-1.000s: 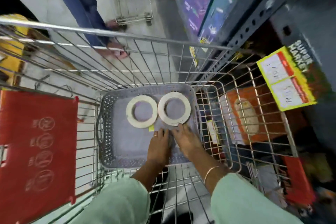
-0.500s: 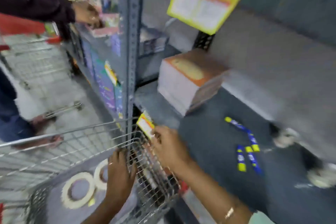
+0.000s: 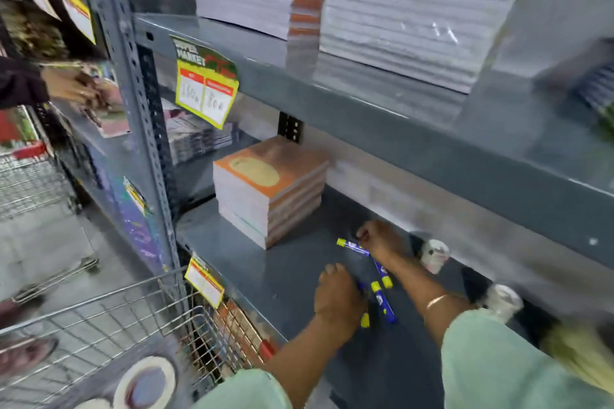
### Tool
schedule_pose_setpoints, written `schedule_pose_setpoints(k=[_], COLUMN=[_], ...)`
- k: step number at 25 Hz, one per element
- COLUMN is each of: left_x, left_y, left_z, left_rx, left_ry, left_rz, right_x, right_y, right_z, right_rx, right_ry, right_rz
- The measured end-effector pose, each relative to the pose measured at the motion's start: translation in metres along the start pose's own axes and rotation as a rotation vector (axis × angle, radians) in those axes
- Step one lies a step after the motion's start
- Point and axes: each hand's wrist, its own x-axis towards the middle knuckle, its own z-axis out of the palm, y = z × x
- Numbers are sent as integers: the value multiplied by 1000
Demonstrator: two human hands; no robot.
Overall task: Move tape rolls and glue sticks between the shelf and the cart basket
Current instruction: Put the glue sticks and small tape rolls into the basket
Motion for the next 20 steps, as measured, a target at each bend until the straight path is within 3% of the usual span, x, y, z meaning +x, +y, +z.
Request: schedule_pose_setpoints(k=[3,9,14,20], left_x=[2,2,9,12], left_y=[3,-2,-34,-61], left_z=[22,25,-7,-20], left_rx=[29,151,351,224], left_ry=[-193,-222,-121,-164], left_rz=[-83,-65,93,2], right_x=[9,12,10,-1], right_y=[-1,0,-22,-59], right_z=[12,25,31,36], right_rx=[-93,-276,-224,-189], right_ry=[-54,-104,-90,-69], right_rz=[-74,-122,-144,-188])
